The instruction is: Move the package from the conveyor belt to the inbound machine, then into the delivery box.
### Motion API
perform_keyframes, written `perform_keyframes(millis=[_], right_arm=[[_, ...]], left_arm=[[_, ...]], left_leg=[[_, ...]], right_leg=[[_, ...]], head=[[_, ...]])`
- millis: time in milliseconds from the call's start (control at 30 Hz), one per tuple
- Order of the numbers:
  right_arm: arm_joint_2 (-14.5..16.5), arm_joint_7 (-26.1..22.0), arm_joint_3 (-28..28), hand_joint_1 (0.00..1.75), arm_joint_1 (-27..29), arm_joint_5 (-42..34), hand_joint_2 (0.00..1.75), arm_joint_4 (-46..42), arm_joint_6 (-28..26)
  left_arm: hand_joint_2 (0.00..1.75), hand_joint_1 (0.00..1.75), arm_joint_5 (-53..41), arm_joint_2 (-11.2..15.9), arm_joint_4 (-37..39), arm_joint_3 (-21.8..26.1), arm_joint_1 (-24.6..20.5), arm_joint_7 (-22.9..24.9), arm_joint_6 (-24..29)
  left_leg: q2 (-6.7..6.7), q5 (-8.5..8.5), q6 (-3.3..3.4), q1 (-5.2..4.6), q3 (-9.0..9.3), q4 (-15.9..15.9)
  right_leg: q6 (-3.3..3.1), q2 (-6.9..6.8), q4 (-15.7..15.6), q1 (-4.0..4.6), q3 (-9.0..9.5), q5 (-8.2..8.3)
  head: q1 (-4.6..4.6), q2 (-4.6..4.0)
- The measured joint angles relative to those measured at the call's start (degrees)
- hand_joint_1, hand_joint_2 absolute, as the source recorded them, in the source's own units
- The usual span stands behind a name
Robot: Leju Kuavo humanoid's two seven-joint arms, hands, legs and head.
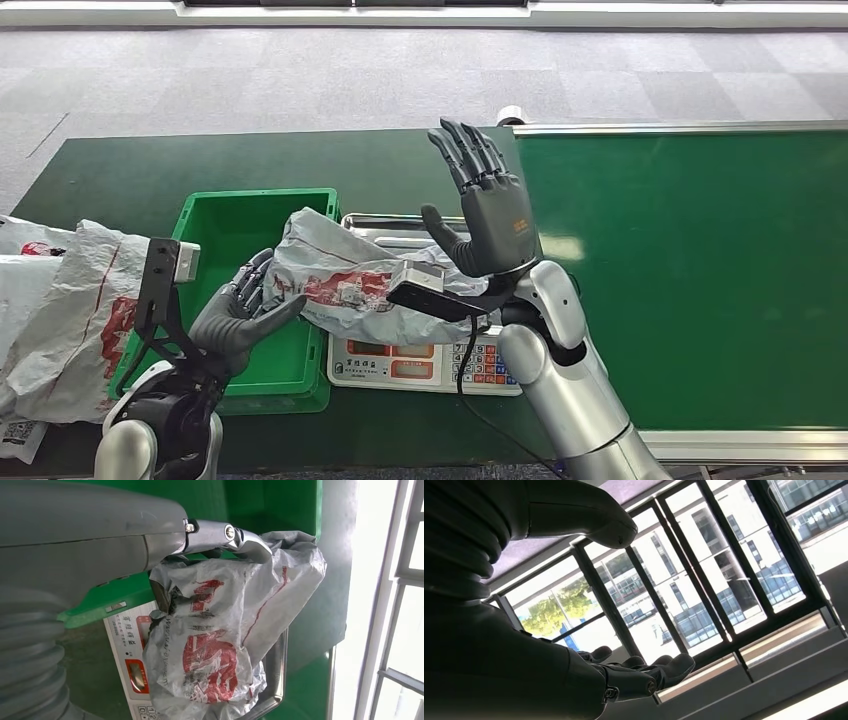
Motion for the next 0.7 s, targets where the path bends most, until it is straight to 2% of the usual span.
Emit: perform_keyframes(millis=[100, 167, 233, 300, 367, 433, 500, 600, 700], right_arm=[[-0.16, -0.09, 0.23, 0.00, -0.32, -0.49, 1.75, 0.40, -2.13], [-0.33, -0.13, 0.21, 0.00, -0.29, -0.06, 1.75, 0.35, -6.43], [-0.44, -0.38, -0.57, 0.00, 0.41, 3.31, 1.75, -0.90, -12.61], [0.12, -2.98, -3.33, 0.00, 2.16, 8.85, 1.75, -4.39, -18.07], [2.00, -9.20, -8.25, 0.00, 4.37, 11.39, 1.75, -9.41, -20.64], [4.74, -17.22, -14.04, 0.00, 6.46, 9.55, 1.75, -14.57, -21.19], [7.26, -23.20, -19.45, 0.00, 8.31, 5.82, 1.75, -19.16, -21.27], [9.76, -24.80, -26.04, 0.00, 10.47, 2.00, 1.75, -24.66, -21.28], [10.56, -23.12, -29.22, 0.00, 11.38, 2.19, 1.75, -27.36, -21.21]], left_arm=[[1.75, 0.00, -0.07, 0.02, -0.15, 0.00, 0.02, 0.00, 0.47], [1.75, 0.00, -0.37, 0.02, -0.33, -0.01, 0.04, 0.00, 1.40], [1.75, 0.00, -1.96, 0.10, -0.45, -0.25, -0.01, 0.00, 4.69], [1.75, 0.00, -5.95, 0.48, -0.45, -1.38, -0.25, 0.00, 12.44], [1.75, 0.00, -11.60, 1.27, -0.28, -3.72, -0.84, 0.00, 23.20], [1.75, 0.00, -16.79, 2.62, 0.14, -7.08, -1.94, 0.00, 33.36], [1.75, 0.00, -23.38, 4.03, 0.85, -10.66, -3.40, 0.00, 42.18], [1.75, 0.00, -43.77, 3.66, 2.09, -13.17, -5.18, 0.00, 50.76], [1.75, 0.00, -60.13, 1.26, 2.65, -13.23, -7.32, 0.00, 52.09]], left_leg=[[-0.01, 0.00, 0.00, 0.00, 0.00, 0.00], [0.00, 0.00, 0.00, 0.00, 0.01, 0.00], [-0.01, 0.00, 0.00, 0.00, 0.01, 0.02], [-0.05, -0.01, 0.00, -0.01, -0.02, 0.03], [-0.08, -0.03, 0.02, -0.01, -0.04, 0.04], [-0.10, -0.05, 0.04, -0.01, -0.05, 0.04], [-0.13, -0.05, 0.04, 0.00, -0.07, 0.04], [-0.05, -0.06, 0.04, -0.02, -0.06, 0.04], [0.00, -0.06, 0.06, -0.06, -0.02, 0.07]], right_leg=[[0.00, -0.01, 0.00, 0.00, 0.00, 0.00], [0.00, 0.00, 0.00, 0.00, -0.02, 0.00], [0.00, -0.01, 0.00, -0.01, -0.05, 0.00], [0.00, -0.05, 0.00, -0.01, -0.07, 0.00], [0.00, -0.09, -0.01, -0.01, -0.09, -0.01], [0.01, -0.12, -0.01, -0.01, -0.10, -0.02], [0.01, -0.17, -0.01, 0.00, -0.08, -0.03], [0.01, -0.10, -0.01, -0.03, -0.08, -0.02], [0.02, -0.04, -0.02, -0.09, -0.06, -0.01]], head=[[0.00, 0.00], [0.01, 0.00], [0.01, 0.00], [0.00, 0.00], [-0.01, 0.00], [0.00, 0.00], [0.01, 0.00], [0.01, 0.00], [0.02, 0.00]])
